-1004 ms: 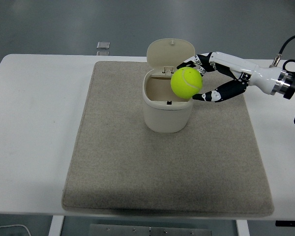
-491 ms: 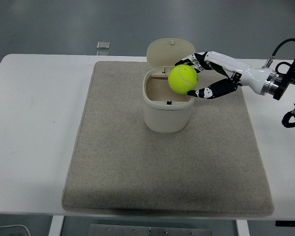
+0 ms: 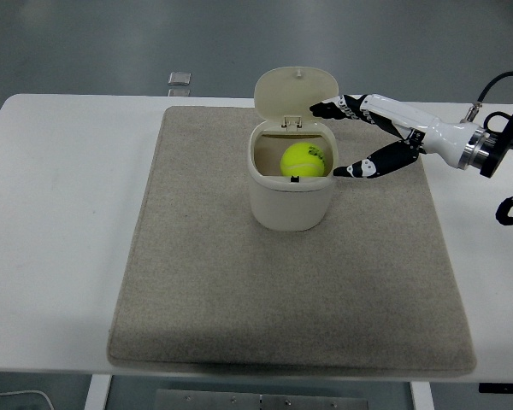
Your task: Pick up the tennis ball and place it in the box.
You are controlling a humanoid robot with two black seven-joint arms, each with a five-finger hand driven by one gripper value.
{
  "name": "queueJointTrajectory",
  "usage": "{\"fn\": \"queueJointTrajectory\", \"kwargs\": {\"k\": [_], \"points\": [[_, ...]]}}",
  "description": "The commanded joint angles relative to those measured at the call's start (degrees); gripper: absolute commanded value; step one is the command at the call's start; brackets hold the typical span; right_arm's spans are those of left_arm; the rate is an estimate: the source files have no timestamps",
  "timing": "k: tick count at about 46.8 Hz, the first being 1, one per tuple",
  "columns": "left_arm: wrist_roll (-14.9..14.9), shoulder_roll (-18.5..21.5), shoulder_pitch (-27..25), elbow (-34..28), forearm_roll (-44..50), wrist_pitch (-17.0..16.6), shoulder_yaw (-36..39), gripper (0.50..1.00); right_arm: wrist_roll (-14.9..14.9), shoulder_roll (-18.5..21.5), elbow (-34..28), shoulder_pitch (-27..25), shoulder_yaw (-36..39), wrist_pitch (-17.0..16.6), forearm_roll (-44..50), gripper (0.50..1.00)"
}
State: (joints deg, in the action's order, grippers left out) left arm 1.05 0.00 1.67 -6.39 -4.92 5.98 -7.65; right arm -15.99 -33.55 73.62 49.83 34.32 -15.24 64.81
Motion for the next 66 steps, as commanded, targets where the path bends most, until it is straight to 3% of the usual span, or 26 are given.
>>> {"fn": "queueJointTrajectory", "kwargs": {"k": [1,6,13,16,39,42,48,52,58,66], "points": [[0.0,0.0,0.0,-0.03,0.0,0.0,0.0,0.992,-0.27,-0.63,0.73,0.0,0.13,-0.06,-0.21,0.899],[0.0,0.0,0.0,-0.03,0.0,0.0,0.0,0.992,-0.54,-2.92,2.4,0.0,0.13,-1.46,-3.72,0.899],[0.0,0.0,0.0,-0.03,0.0,0.0,0.0,0.992,-0.63,-6.44,2.4,0.18,0.13,-8.92,-12.86,0.899],[0.0,0.0,0.0,-0.03,0.0,0.0,0.0,0.992,-0.63,-6.96,1.53,0.18,0.04,-10.6,-15.76,0.899],[0.0,0.0,0.0,-0.03,0.0,0.0,0.0,0.992,0.51,-6.44,-12.89,-1.41,-0.31,-10.43,-32.9,0.901],[0.0,0.0,0.0,-0.03,0.0,0.0,0.0,0.992,2.27,-5.74,-14.64,-1.41,-0.48,-10.43,-36.58,0.901],[0.0,0.0,0.0,0.06,0.0,0.0,0.0,0.992,10.44,-3.81,-17.63,-1.32,-0.66,-10.25,-46.25,0.901],[0.0,0.0,0.0,-0.03,0.0,0.0,0.0,0.992,14.13,-2.22,-19.48,-1.23,-0.83,-9.11,-51.18,0.901],[0.0,0.0,0.0,0.06,0.0,0.0,0.0,0.992,16.69,-0.03,-20.89,-1.05,-0.31,-6.21,-55.4,0.903],[0.0,0.0,0.0,0.06,0.0,0.0,0.0,0.992,17.13,2.08,-21.06,-1.05,-0.13,-3.22,-59.27,0.905]]}}
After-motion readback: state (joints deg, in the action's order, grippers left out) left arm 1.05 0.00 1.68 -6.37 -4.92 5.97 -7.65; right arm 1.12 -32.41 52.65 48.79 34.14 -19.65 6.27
